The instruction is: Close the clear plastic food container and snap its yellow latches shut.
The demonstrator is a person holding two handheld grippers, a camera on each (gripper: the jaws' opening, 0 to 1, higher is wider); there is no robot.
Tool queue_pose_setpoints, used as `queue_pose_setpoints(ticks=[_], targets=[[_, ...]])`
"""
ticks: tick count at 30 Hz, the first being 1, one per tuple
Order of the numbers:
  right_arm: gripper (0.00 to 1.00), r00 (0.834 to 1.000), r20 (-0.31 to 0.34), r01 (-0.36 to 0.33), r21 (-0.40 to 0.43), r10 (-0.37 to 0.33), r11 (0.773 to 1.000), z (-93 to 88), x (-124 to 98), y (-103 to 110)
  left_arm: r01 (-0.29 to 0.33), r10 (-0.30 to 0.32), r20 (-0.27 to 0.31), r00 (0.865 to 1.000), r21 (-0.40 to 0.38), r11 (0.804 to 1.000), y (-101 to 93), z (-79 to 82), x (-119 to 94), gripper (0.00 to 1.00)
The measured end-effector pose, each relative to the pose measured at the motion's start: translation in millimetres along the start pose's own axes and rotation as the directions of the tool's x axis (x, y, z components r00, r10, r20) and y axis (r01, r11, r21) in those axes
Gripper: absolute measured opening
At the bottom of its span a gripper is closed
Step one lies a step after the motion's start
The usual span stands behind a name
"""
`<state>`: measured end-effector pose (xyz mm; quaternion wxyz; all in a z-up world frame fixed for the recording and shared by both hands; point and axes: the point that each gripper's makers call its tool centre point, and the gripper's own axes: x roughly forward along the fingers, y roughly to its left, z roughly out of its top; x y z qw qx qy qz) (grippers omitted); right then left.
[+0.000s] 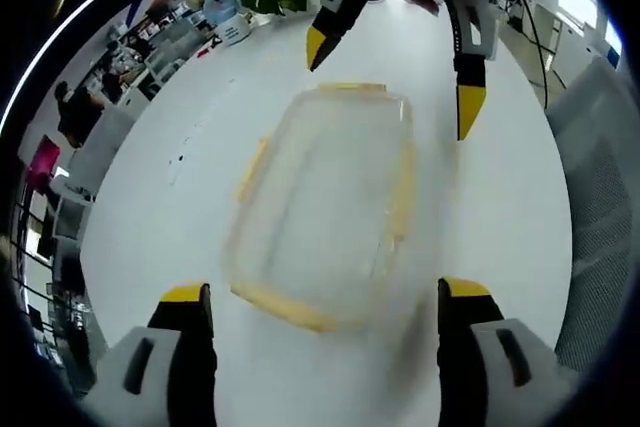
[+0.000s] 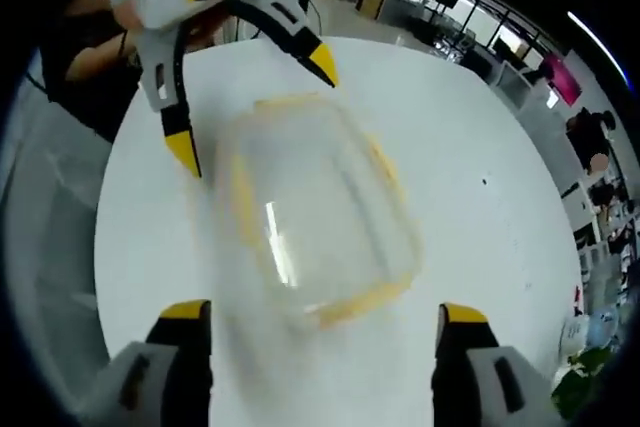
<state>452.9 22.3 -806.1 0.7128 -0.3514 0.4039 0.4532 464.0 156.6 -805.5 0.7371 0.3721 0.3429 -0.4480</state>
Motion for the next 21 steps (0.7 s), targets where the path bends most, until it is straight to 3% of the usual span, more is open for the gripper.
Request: queue_pose_setpoints(ticks=[10, 17, 21], targets=[[0.93, 0.998, 0.046, 0.031, 0.070, -0.034, 0.997, -5.4, -4, 13, -0.016, 0.018, 0.039, 0.999, -0.032, 0.999, -16.1, -2.8, -12, 0.90], [0.92, 0.995, 0.081, 0.054, 0.114, -0.063, 0.992, -7.2, -13, 19, -0.001, 0.011, 0.090, 0.996, -0.101, 0.995, -28.5, -3.8, -19, 0.89], [0.91, 0.988, 0.130, 0.061, 0.145, -0.080, 0.987, -4.3, -18, 22, -0.027, 0.036, 0.104, 0.994, -0.094, 0.995, -31.1, -7.1, -25, 0.89]])
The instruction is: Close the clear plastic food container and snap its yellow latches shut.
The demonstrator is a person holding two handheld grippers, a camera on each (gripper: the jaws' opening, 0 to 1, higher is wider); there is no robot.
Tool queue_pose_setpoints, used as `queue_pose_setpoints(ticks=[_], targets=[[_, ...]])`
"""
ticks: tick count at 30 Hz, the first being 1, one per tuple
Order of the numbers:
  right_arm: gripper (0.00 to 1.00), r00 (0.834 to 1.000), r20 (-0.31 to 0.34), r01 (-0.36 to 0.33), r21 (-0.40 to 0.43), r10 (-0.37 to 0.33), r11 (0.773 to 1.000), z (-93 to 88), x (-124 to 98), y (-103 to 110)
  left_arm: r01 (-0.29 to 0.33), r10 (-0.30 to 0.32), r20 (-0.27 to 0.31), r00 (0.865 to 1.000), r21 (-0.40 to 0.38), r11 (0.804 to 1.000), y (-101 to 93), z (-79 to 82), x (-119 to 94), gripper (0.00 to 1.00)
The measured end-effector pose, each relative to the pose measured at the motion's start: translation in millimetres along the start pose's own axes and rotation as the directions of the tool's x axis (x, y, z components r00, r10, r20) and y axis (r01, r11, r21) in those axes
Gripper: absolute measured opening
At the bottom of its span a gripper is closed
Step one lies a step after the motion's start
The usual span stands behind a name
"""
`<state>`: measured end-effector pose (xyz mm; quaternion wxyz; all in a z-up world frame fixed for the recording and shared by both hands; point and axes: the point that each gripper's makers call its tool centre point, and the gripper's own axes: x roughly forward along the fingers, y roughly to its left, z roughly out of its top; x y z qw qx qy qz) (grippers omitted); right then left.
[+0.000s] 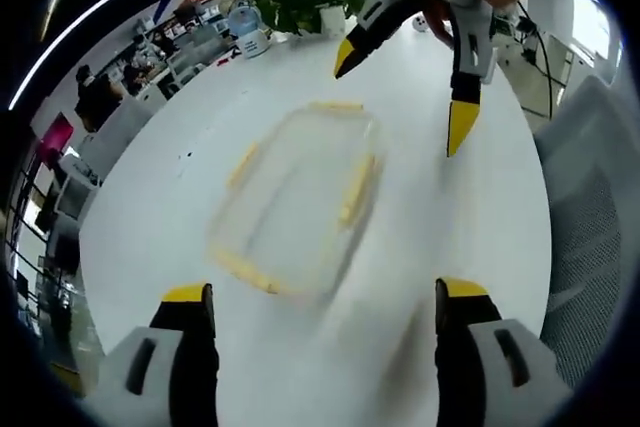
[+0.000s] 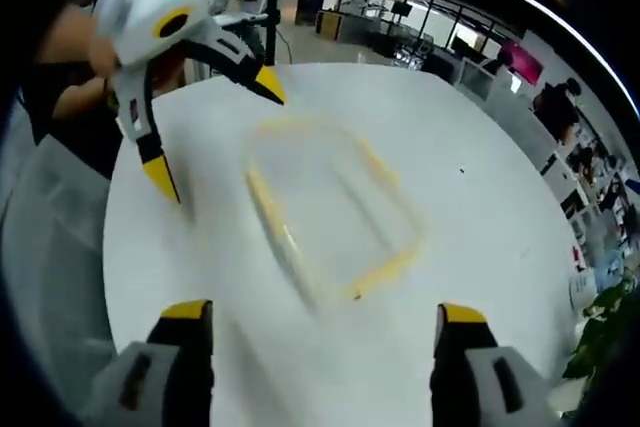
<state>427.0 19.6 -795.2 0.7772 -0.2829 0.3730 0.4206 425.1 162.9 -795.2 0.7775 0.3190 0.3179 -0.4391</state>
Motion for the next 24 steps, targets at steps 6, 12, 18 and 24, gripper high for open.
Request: queue_pose_setpoints(ticks=[6, 12, 18, 24], targets=[[0.92, 1.000, 0.018, 0.014, 0.017, -0.015, 1.000, -4.2, -4, 7, -0.035, 0.036, 0.038, 0.999, -0.032, 0.999, -0.6, -2.4, -10, 0.89], [0.91, 0.996, 0.067, 0.057, 0.055, -0.061, 0.997, -5.3, -14, 6, -0.061, 0.065, 0.080, 0.995, -0.055, 0.997, -4.8, -3.7, -22, 0.89], [0.91, 0.992, 0.098, 0.075, 0.073, -0.082, 0.994, -6.5, -22, 12, -0.073, 0.080, 0.089, 0.993, -0.079, 0.994, -11.4, -10.6, -29, 0.90], [0.91, 0.990, 0.110, 0.081, 0.099, -0.092, 0.992, -12.9, -28, 21, -0.090, 0.102, 0.097, 0.990, -0.120, 0.989, -16.6, -15.9, -36, 0.89]])
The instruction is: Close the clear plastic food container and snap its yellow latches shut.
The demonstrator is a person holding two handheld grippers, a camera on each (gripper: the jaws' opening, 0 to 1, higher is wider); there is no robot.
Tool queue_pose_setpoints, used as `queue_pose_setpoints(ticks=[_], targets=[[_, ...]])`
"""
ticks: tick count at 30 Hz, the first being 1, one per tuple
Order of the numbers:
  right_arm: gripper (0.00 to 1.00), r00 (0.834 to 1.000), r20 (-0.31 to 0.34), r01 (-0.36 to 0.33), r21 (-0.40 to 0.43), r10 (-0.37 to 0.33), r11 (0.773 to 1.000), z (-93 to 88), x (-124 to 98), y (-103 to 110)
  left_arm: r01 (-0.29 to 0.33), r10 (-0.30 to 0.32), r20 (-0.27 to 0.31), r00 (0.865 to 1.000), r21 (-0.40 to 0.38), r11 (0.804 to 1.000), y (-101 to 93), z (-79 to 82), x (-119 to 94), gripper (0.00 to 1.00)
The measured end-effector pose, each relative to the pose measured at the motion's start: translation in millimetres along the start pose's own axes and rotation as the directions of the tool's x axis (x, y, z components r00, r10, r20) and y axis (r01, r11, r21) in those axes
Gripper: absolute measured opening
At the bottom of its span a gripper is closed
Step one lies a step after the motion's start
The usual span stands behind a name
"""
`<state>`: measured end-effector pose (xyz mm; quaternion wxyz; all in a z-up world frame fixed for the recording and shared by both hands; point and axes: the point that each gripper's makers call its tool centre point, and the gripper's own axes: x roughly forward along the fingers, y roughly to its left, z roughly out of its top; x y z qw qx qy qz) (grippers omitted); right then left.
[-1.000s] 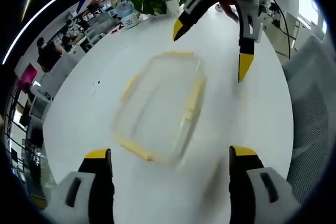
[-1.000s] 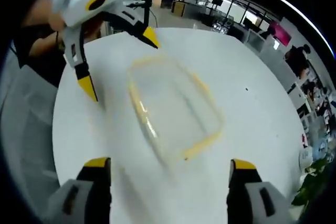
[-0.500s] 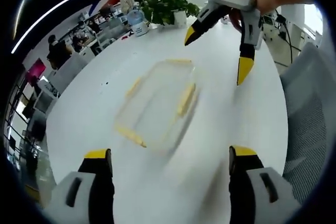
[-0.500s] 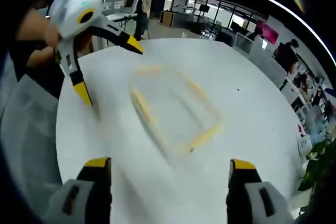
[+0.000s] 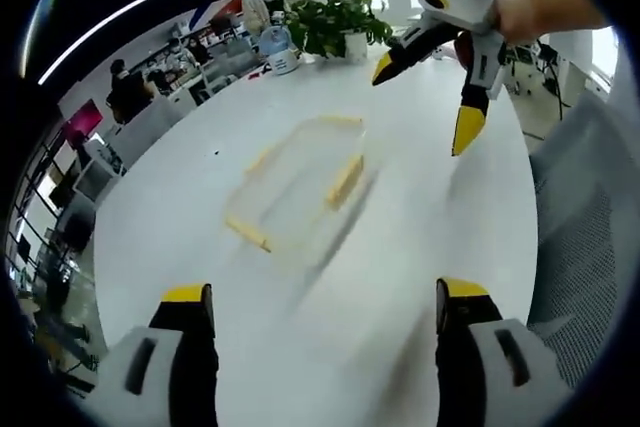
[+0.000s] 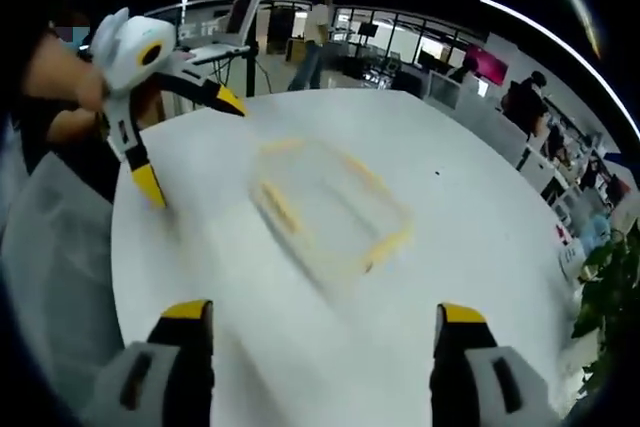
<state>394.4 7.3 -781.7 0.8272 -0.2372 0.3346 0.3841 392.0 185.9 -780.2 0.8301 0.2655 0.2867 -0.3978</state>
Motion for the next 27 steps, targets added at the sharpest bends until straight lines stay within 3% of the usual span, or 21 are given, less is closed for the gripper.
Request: queue_pose_setpoints(ticks=[5, 11, 20, 27], targets=[[0.91, 1.000, 0.015, 0.015, 0.019, -0.015, 1.000, -8.1, -9, 7, -0.013, 0.013, 0.016, 1.000, 0.026, 1.000, -7.6, -0.1, -8, 0.90], [0.89, 0.998, 0.046, 0.033, 0.025, -0.035, 0.999, -11.9, -22, 13, -0.033, 0.035, 0.042, 0.999, -0.036, 0.999, -7.8, -6.4, -18, 0.90], [0.88, 0.994, 0.083, 0.070, 0.047, -0.074, 0.996, -24.5, -42, 20, -0.056, 0.059, 0.084, 0.995, -0.034, 0.998, -13.4, -14.0, -38, 0.91], [0.89, 0.986, 0.127, 0.094, 0.079, -0.103, 0.992, -34.1, -54, 25, -0.069, 0.083, 0.122, 0.989, -0.117, 0.991, -19.2, -21.8, -47, 0.92]])
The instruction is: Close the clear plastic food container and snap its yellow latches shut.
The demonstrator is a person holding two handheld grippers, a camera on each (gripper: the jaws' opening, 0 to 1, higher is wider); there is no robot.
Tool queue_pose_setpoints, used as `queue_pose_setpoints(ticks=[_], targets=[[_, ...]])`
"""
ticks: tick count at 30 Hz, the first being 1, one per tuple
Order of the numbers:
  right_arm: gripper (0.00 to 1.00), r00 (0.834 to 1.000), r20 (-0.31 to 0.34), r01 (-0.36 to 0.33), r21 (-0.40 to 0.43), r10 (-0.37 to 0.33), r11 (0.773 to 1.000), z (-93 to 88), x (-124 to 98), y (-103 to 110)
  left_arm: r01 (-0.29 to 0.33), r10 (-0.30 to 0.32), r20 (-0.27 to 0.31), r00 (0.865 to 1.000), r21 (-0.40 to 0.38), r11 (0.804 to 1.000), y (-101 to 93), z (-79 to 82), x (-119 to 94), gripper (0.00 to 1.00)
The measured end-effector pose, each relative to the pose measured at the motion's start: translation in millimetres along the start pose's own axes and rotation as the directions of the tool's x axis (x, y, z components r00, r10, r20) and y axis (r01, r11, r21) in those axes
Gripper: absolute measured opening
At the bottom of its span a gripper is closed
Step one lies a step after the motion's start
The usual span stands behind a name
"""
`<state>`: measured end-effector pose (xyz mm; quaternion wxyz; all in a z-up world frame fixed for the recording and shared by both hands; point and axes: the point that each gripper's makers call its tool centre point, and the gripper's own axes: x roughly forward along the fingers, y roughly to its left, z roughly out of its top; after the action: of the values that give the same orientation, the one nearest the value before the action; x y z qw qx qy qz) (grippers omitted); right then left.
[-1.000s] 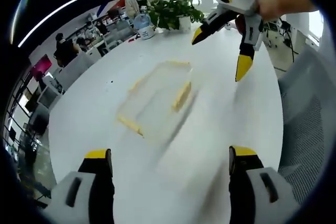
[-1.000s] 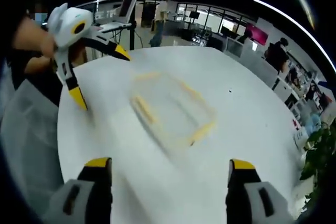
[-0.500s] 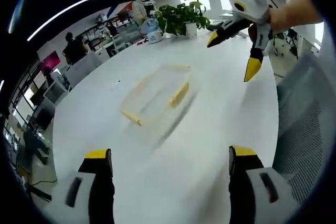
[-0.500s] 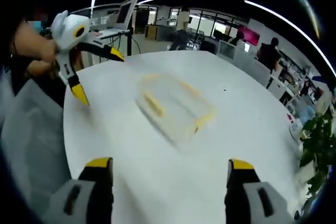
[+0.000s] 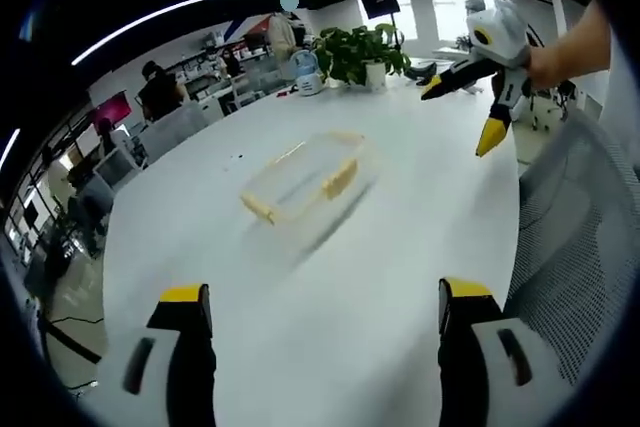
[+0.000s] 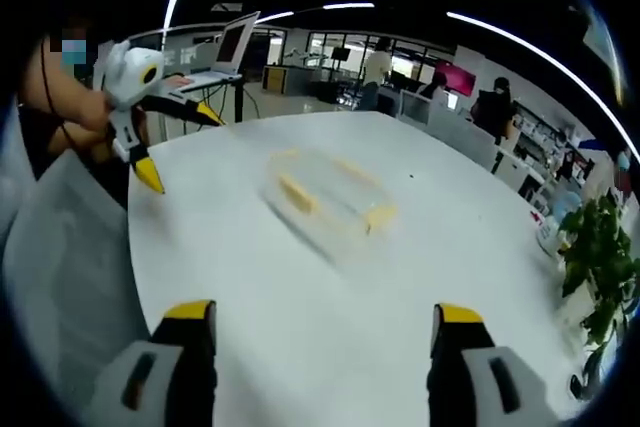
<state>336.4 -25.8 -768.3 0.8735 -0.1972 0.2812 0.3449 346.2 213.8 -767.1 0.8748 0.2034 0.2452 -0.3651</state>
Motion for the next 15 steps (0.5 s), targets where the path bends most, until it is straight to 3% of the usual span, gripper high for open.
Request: queue_pose_setpoints(ticks=[6, 15], targets=[[0.89, 1.000, 0.018, 0.024, 0.009, -0.024, 1.000, -6.1, -8, 5, -0.005, 0.005, -0.008, 1.000, -0.014, 1.000, -7.6, -7.0, -4, 0.92], [0.88, 0.999, 0.050, 0.018, 0.059, -0.021, 0.998, -11.2, -13, 16, -0.017, 0.020, 0.032, 0.999, -0.084, 0.996, -12.5, -11.5, -12, 0.93]])
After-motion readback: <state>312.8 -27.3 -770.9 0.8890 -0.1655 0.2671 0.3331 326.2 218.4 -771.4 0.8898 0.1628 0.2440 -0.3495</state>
